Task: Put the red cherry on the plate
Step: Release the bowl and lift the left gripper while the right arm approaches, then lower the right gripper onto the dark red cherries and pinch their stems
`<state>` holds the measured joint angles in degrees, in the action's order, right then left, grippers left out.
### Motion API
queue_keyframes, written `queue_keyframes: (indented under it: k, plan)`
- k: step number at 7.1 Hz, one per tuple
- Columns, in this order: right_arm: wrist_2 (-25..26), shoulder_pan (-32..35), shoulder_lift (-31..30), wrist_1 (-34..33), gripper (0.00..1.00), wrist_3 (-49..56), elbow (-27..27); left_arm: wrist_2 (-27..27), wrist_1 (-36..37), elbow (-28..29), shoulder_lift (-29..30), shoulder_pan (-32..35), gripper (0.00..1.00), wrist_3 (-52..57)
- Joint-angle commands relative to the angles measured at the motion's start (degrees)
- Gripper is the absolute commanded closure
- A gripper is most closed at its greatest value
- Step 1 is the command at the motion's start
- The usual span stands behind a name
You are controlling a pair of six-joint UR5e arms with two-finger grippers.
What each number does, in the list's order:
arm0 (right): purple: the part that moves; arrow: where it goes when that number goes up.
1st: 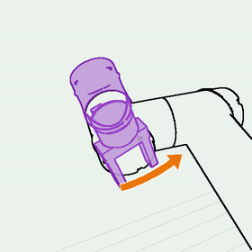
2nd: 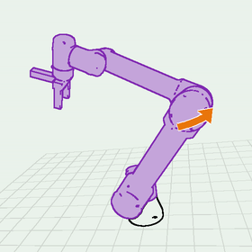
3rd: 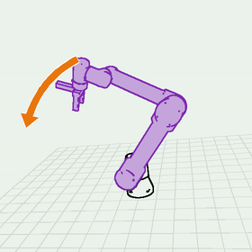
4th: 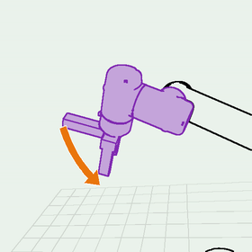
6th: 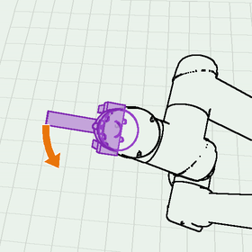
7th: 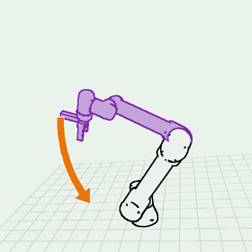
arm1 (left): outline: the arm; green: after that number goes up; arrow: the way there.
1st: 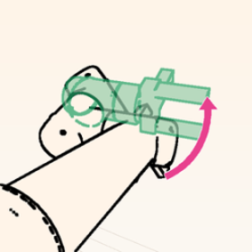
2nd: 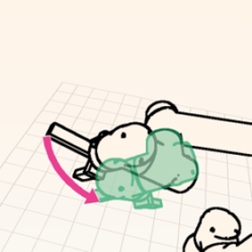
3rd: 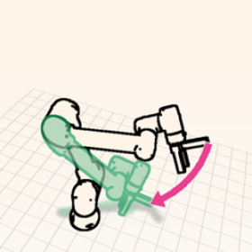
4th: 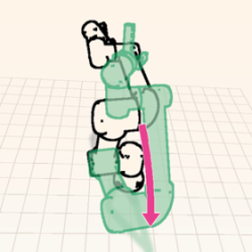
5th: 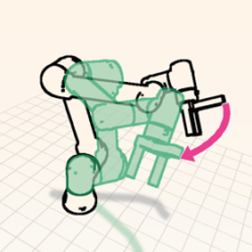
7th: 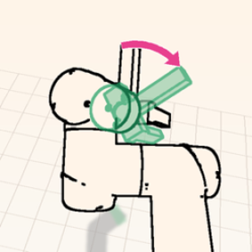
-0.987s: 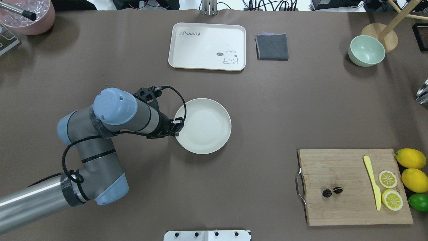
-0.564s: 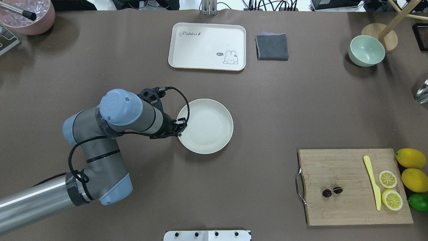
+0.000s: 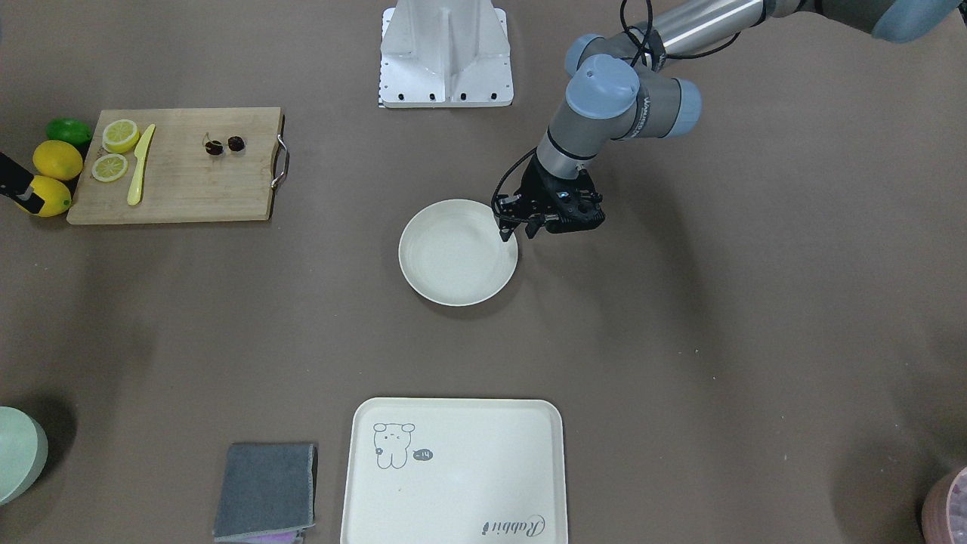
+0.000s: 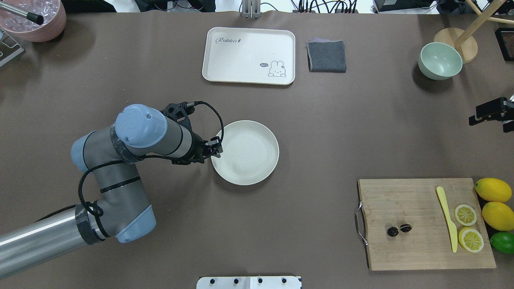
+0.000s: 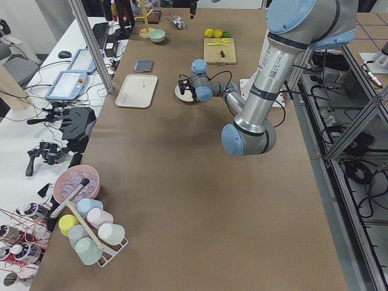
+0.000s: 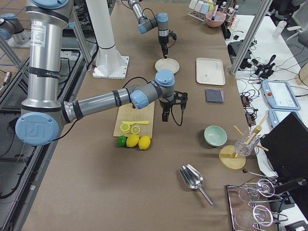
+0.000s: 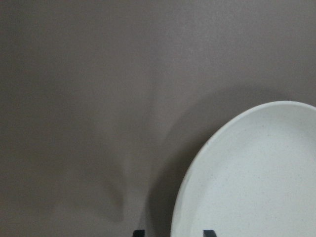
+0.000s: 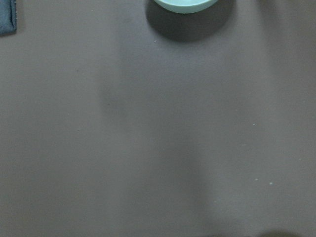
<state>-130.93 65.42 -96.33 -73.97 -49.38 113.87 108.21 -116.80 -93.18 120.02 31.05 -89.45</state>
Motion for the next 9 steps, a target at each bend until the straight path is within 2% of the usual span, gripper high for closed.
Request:
queue_keyframes:
  k: [1, 2, 3, 4, 5, 9]
  plan:
    - [7.8, -11.5, 1.1, 0.1, 0.0, -13.2, 5.5, 1.9, 0.2, -0.3, -1.4, 7.7, 0.02, 7.0]
    - [8.7, -14.9, 1.1, 0.1, 0.0, -14.2, 7.1, 4.0, 0.3, -0.1, -2.8, 11.4, 0.02, 12.8]
    - [9.0, -18.4, 1.1, 0.1, 0.0, -14.8, 8.6, 4.0, 1.1, 0.4, -3.4, 12.8, 0.02, 13.3]
    - [10.8, -22.5, 1.1, 0.1, 0.0, -20.5, 10.0, 4.0, 1.8, 0.5, -3.4, 13.2, 0.02, 16.1]
    - [14.8, -27.8, 1.0, 0.1, 0.0, -27.8, 11.0, 4.0, 1.9, 0.5, -3.6, 13.2, 0.02, 21.5]
    - [24.5, -44.0, 1.1, -0.1, 0.0, -51.6, 12.9, 3.6, 1.8, 0.3, -3.9, 14.0, 0.02, 21.7]
